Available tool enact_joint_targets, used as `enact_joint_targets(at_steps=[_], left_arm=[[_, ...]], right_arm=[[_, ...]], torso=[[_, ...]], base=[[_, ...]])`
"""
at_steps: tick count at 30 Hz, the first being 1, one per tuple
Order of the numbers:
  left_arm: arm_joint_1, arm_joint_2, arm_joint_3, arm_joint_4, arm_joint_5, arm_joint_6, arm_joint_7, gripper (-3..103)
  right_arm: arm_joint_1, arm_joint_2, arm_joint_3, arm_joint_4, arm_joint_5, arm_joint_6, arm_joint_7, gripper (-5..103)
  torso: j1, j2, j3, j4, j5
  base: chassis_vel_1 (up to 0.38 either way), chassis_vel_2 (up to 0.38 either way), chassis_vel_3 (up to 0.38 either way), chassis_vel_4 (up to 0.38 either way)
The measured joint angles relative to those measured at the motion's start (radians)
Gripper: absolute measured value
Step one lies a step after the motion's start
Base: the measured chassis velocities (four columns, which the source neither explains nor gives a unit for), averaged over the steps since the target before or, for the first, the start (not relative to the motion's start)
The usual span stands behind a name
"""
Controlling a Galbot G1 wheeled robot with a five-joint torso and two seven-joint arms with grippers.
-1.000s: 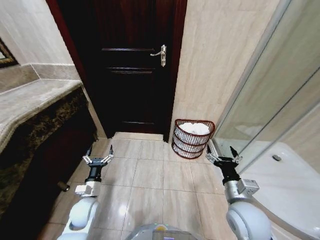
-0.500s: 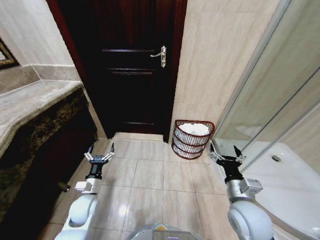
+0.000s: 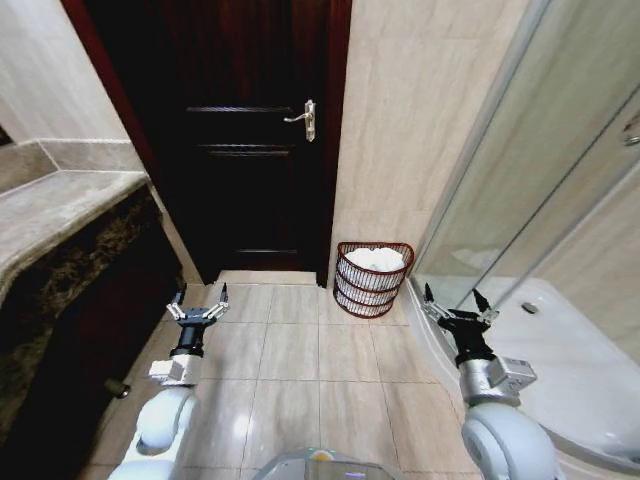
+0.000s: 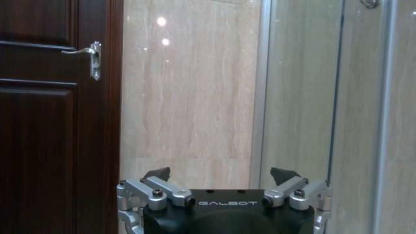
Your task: Discard the used towel into the hamper.
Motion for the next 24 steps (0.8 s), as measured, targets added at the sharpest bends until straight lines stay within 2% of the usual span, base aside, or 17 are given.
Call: enact_joint_targets(at_steps=[13, 18, 24], left_arm=[[0.000, -0.004, -0.002, -0.004, 0.004, 0.005, -0.009, 100], [0.000, -0.003, -0.003, -0.004, 0.007, 0.006, -0.007, 100], [-0.001, -0.002, -0.005, -0.005, 0.008, 0.005, -0.006, 100]], right_arm=[[-0.012, -0.003, 0.004, 0.016, 0.000, -0.002, -0.001, 100], [-0.013, 0.000, 0.004, 0.017, 0.000, -0.002, -0.001, 100], [-0.012, -0.002, 0.007, 0.019, 0.001, -0.002, -0.001, 100]], torso=[[0.019, 0.046, 0.027, 0.0000, 0.0000], [0.031, 0.077, 0.046, 0.0000, 0.0000], [0.036, 0.090, 0.053, -0.0001, 0.0000]], base=[[0.010, 0.010, 0.015, 0.016], [0.000, 0.000, 0.000, 0.000], [0.000, 0.000, 0.000, 0.000]])
